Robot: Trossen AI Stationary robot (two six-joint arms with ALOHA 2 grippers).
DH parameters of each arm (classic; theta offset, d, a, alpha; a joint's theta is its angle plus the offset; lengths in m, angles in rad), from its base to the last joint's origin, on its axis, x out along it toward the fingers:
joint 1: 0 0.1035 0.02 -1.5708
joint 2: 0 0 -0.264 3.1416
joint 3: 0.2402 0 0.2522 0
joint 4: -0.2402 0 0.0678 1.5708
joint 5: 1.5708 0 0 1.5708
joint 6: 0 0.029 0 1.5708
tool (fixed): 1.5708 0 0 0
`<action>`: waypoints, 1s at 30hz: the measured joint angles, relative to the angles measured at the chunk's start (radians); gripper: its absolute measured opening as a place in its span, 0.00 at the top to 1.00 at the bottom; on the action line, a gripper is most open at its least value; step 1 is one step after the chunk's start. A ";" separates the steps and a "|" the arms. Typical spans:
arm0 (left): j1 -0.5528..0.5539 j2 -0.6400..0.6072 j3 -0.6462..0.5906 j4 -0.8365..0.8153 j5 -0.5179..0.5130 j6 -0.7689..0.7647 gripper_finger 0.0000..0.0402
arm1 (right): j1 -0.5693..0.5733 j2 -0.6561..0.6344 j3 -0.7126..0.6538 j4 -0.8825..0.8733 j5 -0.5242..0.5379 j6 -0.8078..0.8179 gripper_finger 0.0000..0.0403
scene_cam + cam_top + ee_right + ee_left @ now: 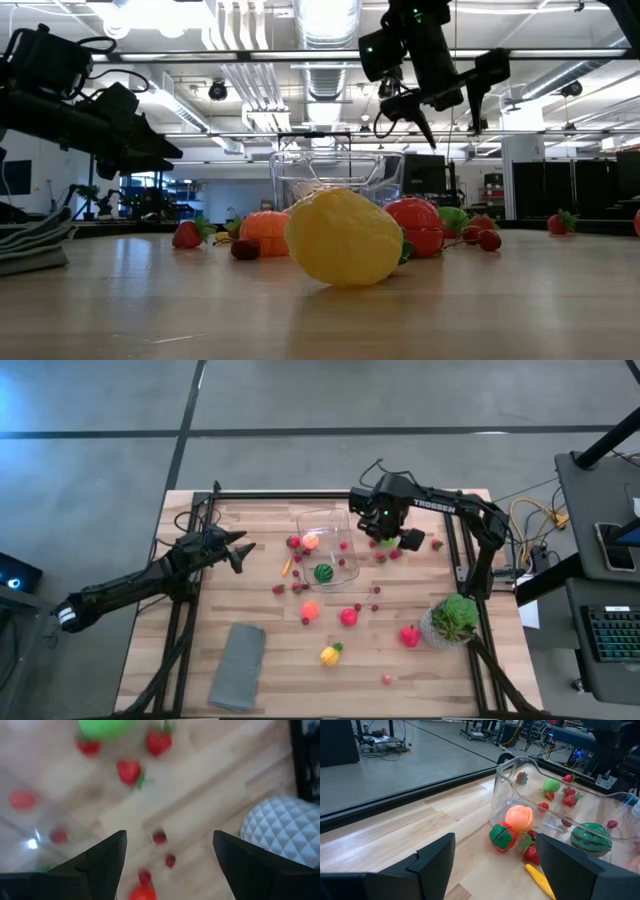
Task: Pick and placing Produce into tupperware
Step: Put the red strawberry into the transparent container
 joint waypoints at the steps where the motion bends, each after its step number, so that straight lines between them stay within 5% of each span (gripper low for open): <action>1: 0.000 0.000 0.000 0.000 0.000 0.000 0.35 | 0.005 -0.001 0.000 0.003 -0.016 0.002 0.28; 9: 0.000 0.000 0.000 0.000 0.003 0.000 0.35 | 0.013 -0.031 0.035 -0.001 -0.002 -0.056 0.28; 13: 0.000 0.000 0.000 0.000 0.003 0.000 0.35 | 0.014 -0.037 0.060 0.014 -0.077 -0.169 0.28; 22: 0.000 0.000 0.000 0.000 0.002 0.000 0.35 | 0.026 -0.033 0.074 0.165 0.281 -0.279 0.28; 26: 0.000 0.000 0.000 0.000 0.002 0.000 0.35 | 0.055 -0.033 0.074 0.329 0.522 -0.433 0.29; 30: 0.000 0.000 0.000 0.000 -0.001 0.000 0.35 | 0.099 -0.033 0.074 0.427 0.574 -0.680 0.28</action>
